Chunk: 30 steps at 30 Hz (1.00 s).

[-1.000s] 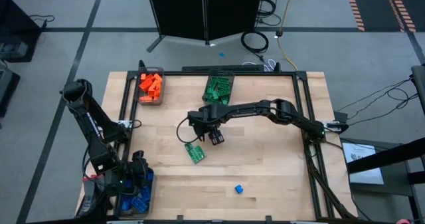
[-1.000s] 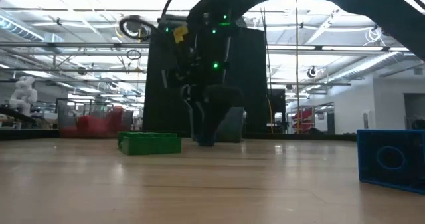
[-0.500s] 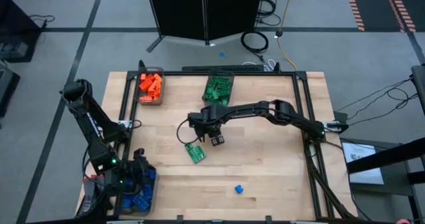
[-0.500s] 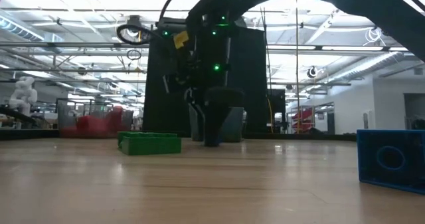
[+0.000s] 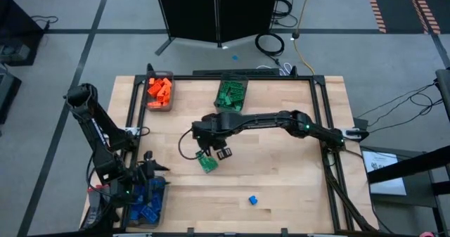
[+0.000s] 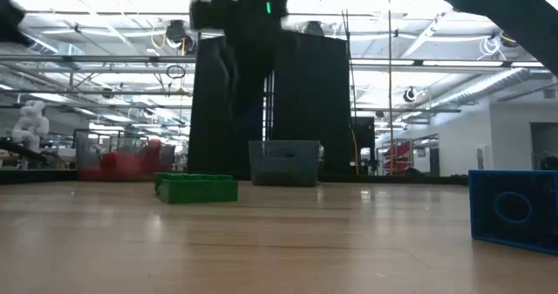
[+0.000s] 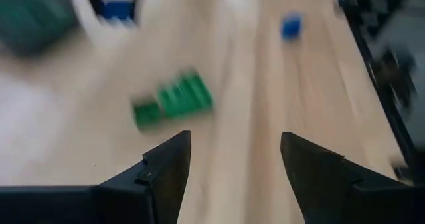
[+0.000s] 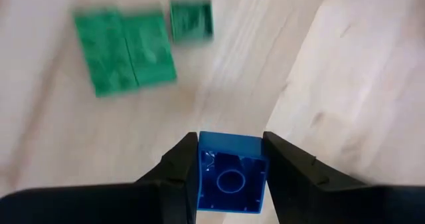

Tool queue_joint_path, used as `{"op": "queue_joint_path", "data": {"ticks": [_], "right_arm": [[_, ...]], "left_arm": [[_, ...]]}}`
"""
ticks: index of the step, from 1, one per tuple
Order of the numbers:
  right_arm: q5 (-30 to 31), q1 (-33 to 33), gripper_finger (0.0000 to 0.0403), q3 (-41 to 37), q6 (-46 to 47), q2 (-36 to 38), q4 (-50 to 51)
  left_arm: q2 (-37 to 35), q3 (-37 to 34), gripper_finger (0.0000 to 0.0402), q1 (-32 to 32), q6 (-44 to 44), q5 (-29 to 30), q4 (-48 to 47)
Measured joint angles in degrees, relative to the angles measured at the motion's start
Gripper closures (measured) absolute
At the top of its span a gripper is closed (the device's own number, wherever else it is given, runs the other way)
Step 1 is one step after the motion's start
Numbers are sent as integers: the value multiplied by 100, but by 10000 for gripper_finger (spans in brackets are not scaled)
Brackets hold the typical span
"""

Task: Sort blocks
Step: Put the blue game piece into the bottom left black transparent bin

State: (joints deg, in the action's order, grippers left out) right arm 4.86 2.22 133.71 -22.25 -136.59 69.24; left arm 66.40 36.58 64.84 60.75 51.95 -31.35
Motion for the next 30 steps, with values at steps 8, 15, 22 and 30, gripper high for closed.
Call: {"op": "queue_joint_path", "data": {"ticks": [8, 15, 22, 30], "right_arm": [[129, 542, 286, 46, -533, 786, -656], [1434, 1267, 286, 70, -1415, 1296, -1451], [2155, 1813, 286, 64, -2343, 1373, -2070], [2422, 1923, 286, 64, -2942, 1373, -2558]], "left_arm": [[-483, 59, 168, -182, 66, 2777, -6], [-946, 63, 169, -618, 896, 3440, -59], [-1280, 64, 169, -1083, 2254, 3431, 174], [-1329, 63, 169, -1177, -454, 2513, 2510]]}}
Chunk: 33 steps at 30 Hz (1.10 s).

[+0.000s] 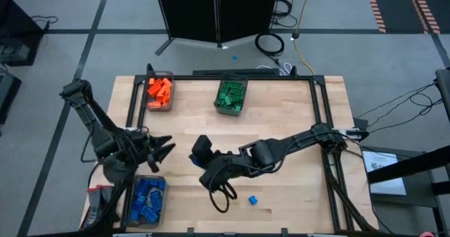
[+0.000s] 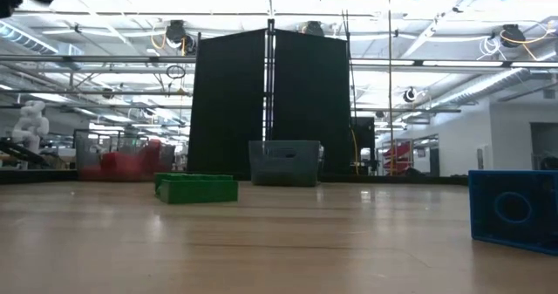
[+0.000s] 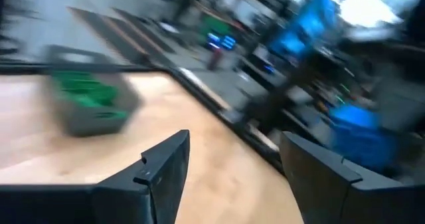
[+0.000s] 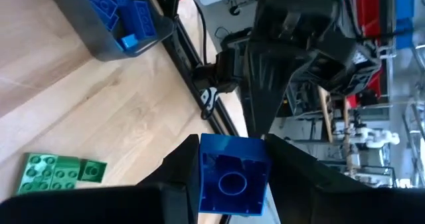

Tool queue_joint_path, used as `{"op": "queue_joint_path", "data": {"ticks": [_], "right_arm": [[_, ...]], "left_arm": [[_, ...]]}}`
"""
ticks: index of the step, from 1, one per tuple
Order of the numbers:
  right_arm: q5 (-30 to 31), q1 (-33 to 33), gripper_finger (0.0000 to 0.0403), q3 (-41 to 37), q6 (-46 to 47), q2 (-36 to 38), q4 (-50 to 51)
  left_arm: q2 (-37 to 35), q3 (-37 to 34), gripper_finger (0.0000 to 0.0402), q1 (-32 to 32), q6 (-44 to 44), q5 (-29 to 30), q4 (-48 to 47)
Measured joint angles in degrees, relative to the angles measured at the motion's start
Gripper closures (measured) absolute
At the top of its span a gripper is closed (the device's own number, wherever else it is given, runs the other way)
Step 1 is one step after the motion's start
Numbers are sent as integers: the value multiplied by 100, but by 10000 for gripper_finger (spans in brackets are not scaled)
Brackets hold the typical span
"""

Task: Sort blocks
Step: Put the blue game piece into the bottom left black transparent bin

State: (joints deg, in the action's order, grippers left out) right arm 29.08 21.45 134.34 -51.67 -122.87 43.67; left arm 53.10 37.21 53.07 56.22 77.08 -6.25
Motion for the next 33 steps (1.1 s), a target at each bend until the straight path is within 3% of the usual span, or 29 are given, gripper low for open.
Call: {"op": "queue_joint_path", "data": {"ticks": [3, 5, 8, 11, 13, 16, 23, 33], "right_arm": [[-4, 0, 286, 0, -111, -2, -45], [13, 0, 286, 0, -142, -2, -95], [313, 43, 286, 0, -165, -2, -197], [749, 141, 286, 0, -308, -2, -199], [897, 223, 286, 0, -438, -2, -218], [965, 321, 286, 0, -656, -2, -292], [1003, 379, 286, 0, -775, -2, -422], [1041, 396, 286, 0, -1051, 9, -625]], "left_arm": [[12, -6, 169, -154, -1984, -1009, 1808], [28, -59, 169, -311, -3288, -2013, 3039], [37, -94, 169, -571, -4347, -3106, 3950], [-10, -98, 169, -843, -4485, -3308, 3703], [10, -103, 169, -1059, -4309, -3747, 3472], [121, -103, 169, -1400, -4166, -4536, 3444], [341, -103, 169, -1888, -4455, -5609, 3633], [625, -103, 169, -2220, -4506, -6093, 4157]]}}
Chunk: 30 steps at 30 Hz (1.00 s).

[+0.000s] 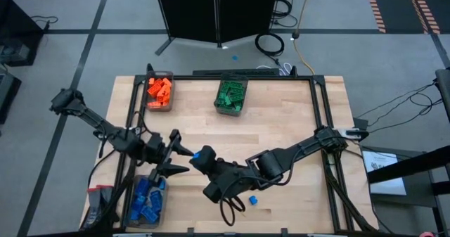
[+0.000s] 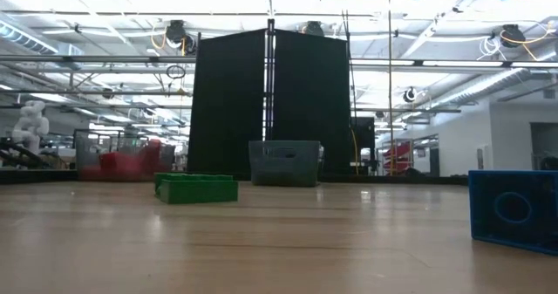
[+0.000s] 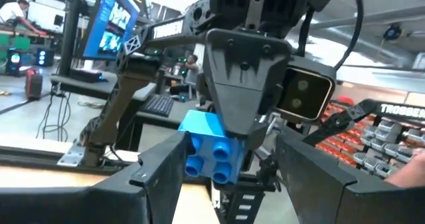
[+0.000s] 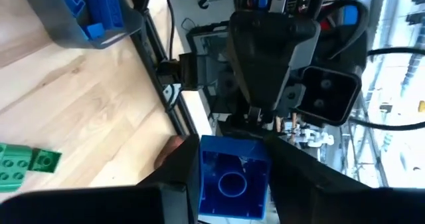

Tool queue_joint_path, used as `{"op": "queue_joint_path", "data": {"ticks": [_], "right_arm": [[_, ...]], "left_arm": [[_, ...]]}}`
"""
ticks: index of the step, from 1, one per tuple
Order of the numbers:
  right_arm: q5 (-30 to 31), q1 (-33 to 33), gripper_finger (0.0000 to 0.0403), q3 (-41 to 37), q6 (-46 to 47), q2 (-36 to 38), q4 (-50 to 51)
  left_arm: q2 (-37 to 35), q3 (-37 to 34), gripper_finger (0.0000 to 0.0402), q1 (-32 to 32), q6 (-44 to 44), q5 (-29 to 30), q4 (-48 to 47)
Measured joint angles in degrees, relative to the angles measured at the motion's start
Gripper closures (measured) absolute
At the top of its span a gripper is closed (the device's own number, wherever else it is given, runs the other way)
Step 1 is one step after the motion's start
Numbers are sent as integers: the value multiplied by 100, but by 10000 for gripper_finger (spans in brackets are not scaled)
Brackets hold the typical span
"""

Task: Sort blocks
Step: Put the blue game piece into the bottom left black transparent bin

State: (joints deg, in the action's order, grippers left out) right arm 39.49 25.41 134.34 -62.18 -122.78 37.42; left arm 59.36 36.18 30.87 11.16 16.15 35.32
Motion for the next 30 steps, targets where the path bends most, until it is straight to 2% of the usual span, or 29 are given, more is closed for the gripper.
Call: {"op": "queue_joint_path", "data": {"ticks": [4, 12, 26, 30], "right_arm": [[-5, 0, 286, 0, -282, 2, -340], [-76, -27, 286, -2, -764, -20, -743], [-104, -45, 286, -2, -449, -20, -589], [-331, -96, 286, -2, -333, -20, -556]], "left_arm": [[14, -2, 169, -130, 8, -284, 158], [44, 0, 169, -228, 34, -459, 195], [54, 0, 169, -237, -175, -500, 455], [53, 0, 169, -238, -254, -512, 509]]}}
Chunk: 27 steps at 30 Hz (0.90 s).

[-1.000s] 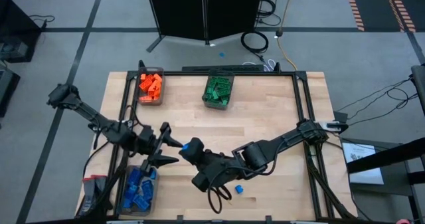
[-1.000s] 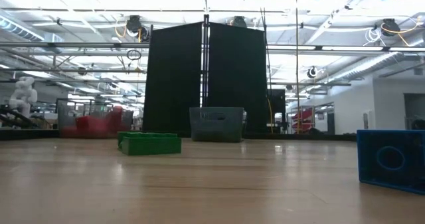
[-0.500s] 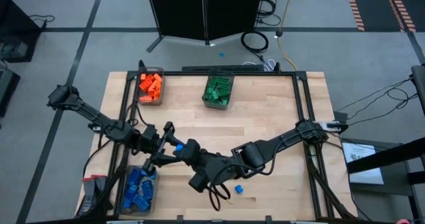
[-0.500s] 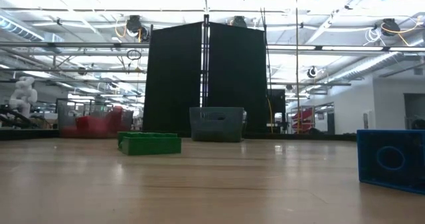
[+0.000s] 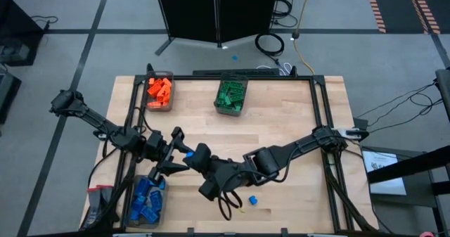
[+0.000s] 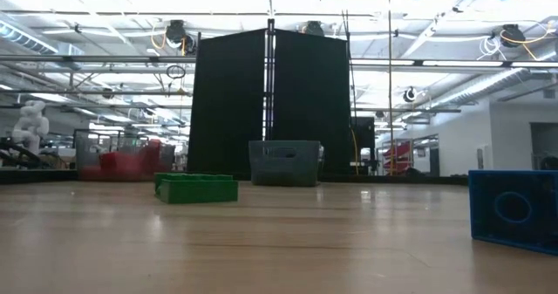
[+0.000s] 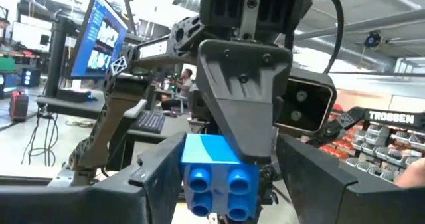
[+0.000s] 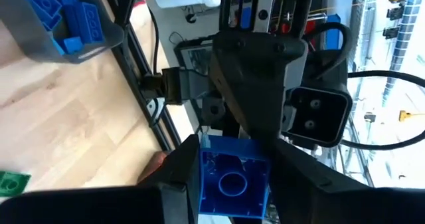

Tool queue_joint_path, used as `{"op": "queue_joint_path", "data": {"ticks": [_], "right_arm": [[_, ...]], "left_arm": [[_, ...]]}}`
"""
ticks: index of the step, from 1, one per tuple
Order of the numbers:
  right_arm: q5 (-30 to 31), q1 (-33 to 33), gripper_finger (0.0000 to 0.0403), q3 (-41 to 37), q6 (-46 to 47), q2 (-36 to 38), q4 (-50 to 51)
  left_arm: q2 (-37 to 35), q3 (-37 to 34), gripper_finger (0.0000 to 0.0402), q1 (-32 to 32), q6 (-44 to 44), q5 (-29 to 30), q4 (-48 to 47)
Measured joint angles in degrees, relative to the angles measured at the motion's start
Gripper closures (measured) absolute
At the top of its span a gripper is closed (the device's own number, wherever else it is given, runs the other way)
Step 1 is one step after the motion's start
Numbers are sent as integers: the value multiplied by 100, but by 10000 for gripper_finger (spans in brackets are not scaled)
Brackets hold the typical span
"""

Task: Sort blocks
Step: Put the blue game piece into the bottom left black transparent bin

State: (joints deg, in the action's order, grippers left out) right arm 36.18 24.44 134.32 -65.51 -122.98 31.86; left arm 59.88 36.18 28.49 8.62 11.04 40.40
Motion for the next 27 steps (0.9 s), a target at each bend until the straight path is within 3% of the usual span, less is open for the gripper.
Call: {"op": "queue_joint_path", "data": {"ticks": [21, 27], "right_arm": [[-19, -115, 286, 0, -439, 9, -278], [-54, -116, 286, 2, -297, 9, -197]], "left_arm": [[2, 0, 170, -2, -149, -12, -37], [4, -2, 212, -9, -155, -6, -52]]}}
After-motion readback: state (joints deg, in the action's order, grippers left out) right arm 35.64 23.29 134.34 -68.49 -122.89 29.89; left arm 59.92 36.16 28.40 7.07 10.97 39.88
